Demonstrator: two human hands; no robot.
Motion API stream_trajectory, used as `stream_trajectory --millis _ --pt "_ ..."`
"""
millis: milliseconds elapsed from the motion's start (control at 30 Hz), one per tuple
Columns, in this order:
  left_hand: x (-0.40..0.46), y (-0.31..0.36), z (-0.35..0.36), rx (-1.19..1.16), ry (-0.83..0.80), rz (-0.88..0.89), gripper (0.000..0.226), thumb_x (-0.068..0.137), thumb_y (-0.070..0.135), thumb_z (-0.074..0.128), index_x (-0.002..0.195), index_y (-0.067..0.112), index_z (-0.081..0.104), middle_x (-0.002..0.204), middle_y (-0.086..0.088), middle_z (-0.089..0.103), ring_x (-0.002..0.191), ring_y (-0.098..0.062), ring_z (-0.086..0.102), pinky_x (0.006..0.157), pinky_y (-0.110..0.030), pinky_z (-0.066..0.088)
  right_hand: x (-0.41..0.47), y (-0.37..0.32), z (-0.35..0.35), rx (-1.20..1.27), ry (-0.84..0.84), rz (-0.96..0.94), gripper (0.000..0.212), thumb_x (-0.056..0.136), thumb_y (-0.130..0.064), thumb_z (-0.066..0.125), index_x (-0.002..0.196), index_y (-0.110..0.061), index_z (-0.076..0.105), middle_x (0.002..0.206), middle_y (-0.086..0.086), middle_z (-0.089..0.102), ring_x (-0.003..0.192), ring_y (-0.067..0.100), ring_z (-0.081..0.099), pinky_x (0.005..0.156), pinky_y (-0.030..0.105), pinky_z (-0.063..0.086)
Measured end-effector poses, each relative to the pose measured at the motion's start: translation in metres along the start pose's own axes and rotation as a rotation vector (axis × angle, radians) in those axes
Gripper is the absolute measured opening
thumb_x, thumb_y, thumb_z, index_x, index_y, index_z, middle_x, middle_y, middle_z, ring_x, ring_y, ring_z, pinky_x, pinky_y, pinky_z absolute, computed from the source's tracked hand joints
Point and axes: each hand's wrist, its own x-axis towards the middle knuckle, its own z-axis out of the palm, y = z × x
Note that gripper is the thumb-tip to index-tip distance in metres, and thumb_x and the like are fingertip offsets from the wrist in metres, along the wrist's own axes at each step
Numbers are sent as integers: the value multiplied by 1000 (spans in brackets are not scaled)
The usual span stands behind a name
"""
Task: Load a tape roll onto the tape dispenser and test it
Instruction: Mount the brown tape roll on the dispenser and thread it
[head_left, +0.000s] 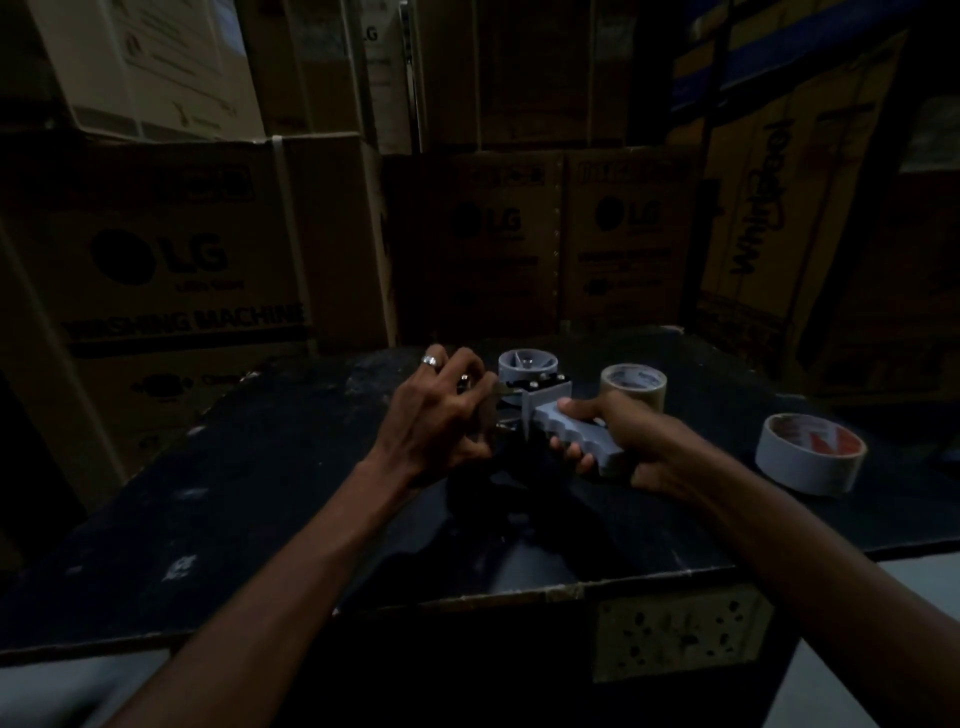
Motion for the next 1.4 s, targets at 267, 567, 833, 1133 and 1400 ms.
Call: stream_trajectory --millis 267,567,833,1133,1400 --pt "1 1 -4 -55 -16 -19 49 68 40 73 106 10 69 103 -10 61 86 -25 55 62 -35 53 6 0 2 62 -38 21 21 102 -22 53 108 -2 58 53 9 68 40 11 59 36 18 45" --pt "-9 -7 1 -82 -15 -12 53 69 42 73 109 8 68 102 -14 60 87 -28 56 67 -38 53 8 3 7 28 -23 16 20 101 -23 53 107 -4 58 52 9 70 40 12 61 36 20 48" --pt "-10 -7 3 -28 -3 -20 53 70 37 65 113 5 67 104 -15 60 87 -30 58 70 -41 54 14 4 11 81 -47 41 23 101 -22 53 112 -1 57 54 10 69 40 12 60 36 20 47" --pt "-16 -6 7 -36 34 -56 56 66 29 74 116 5 67 105 -14 62 88 -28 60 68 -38 56 8 3 16 65 -42 38 19 103 -21 50 102 -3 56 51 9 68 39 11 59 36 19 47" --pt "-18 4 8 -55 94 9 60 69 32 77 120 3 65 103 -13 63 84 -25 61 67 -36 56 10 5 18 59 -9 -2 24 102 -22 53 115 -1 56 50 8 68 37 10 60 35 19 47"
